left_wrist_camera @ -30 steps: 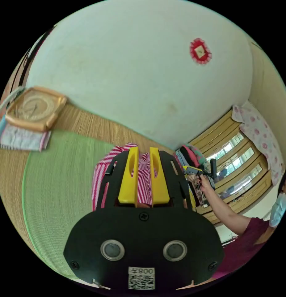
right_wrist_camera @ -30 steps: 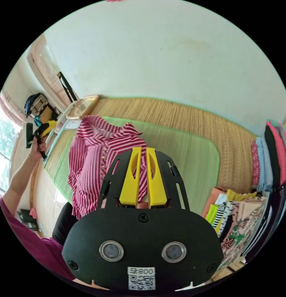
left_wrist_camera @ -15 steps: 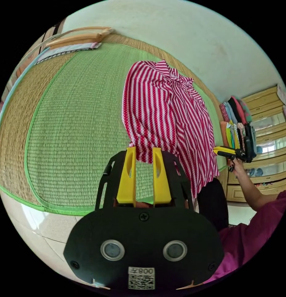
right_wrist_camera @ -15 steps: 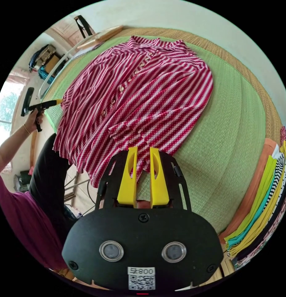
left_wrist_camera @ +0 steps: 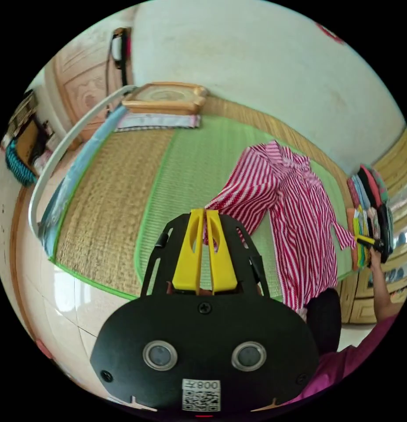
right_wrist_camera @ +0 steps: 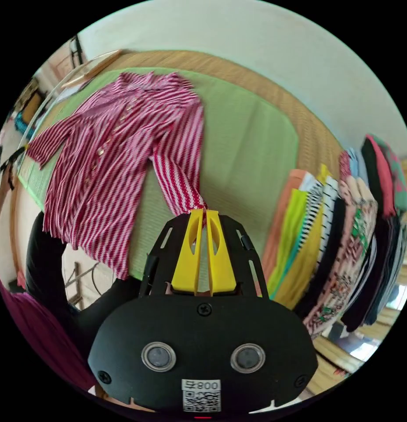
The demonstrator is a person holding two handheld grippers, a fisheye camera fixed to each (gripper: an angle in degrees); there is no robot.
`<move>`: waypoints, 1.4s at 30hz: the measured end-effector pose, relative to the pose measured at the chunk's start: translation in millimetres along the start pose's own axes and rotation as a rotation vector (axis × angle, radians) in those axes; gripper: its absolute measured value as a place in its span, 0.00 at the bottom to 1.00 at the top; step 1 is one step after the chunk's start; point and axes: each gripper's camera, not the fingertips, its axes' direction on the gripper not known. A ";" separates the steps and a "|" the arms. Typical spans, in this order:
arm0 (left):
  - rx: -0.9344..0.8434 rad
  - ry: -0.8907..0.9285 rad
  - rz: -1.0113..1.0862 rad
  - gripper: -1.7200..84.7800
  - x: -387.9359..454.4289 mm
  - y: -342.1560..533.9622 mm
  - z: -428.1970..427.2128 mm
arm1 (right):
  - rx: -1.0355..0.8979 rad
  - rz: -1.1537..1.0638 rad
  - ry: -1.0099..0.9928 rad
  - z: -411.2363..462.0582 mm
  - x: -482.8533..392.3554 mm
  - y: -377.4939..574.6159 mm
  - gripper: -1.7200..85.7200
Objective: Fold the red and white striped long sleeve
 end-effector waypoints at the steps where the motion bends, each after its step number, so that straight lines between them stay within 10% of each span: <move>1: 0.023 -0.011 -0.065 0.06 -20.1 9.9 -10.3 | 0.009 0.076 -0.032 -4.0 29.9 4.2 0.03; 6: 0.083 0.204 -0.224 0.12 -52.3 82.8 -13.4 | 0.023 0.217 -0.104 10.7 55.4 27.5 0.07; 15: -0.359 0.599 -0.043 0.12 38.6 224.7 66.6 | -0.040 0.116 -0.424 68.6 -73.4 95.0 0.10; 29: -0.461 0.481 0.137 0.04 61.0 293.2 50.7 | -0.126 0.089 -0.391 119.9 -144.3 145.1 0.04; 42: -0.230 0.538 -0.253 0.02 -83.7 365.2 -10.3 | -0.127 0.140 -0.454 146.8 -110.1 179.0 0.02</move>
